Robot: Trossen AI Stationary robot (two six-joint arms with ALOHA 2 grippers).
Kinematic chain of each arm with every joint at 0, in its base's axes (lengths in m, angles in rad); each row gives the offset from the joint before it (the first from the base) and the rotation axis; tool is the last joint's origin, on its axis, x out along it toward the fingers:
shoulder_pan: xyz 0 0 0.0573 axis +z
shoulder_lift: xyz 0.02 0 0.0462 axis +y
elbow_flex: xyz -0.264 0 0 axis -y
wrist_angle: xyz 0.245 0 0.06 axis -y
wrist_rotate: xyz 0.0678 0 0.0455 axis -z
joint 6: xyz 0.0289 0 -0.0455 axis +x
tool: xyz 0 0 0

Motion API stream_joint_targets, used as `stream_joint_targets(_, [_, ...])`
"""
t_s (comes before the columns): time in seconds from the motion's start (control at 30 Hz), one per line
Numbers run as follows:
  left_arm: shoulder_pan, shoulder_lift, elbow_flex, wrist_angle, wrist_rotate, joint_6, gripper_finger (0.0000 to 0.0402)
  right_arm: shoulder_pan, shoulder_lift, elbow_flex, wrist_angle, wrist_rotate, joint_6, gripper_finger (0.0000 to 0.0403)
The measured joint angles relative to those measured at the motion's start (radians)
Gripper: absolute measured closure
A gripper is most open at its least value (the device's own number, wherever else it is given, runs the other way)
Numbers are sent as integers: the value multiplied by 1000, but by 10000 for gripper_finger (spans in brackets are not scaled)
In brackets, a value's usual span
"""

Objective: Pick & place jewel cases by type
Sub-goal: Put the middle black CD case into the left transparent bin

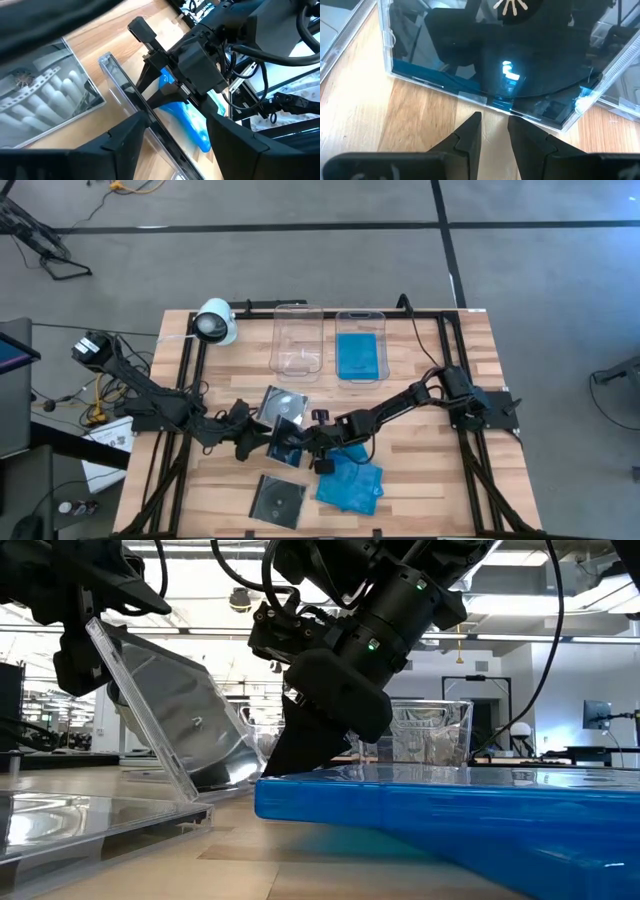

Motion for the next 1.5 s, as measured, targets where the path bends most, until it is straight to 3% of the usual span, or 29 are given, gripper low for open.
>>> stream_joint_targets(0.33, [0, 0, -1, -5, -11, 0, 152, 0, 0, 1, 0, -1, -6, 308])
stream_joint_targets(0.47, [10, 19, -20, -117, 67, -43, 149, -7, 8, 6, 45, 22, -17, 308])
stream_joint_targets(0.77, [56, 142, -2, 54, 124, -44, 149, -13, 5, 5, 60, 2, -11, 308])
stream_joint_targets(1.03, [72, 174, -4, 62, 170, -29, 149, -19, 3, 5, 48, 0, -7, 308])
stream_joint_targets(1.27, [72, 173, -4, 51, 213, -25, 150, -18, -8, 6, -39, 89, 12, 308])
stream_joint_targets(1.5, [72, 172, -4, -53, 287, -93, 150, 42, -79, 3, -141, 45, 9, 308])
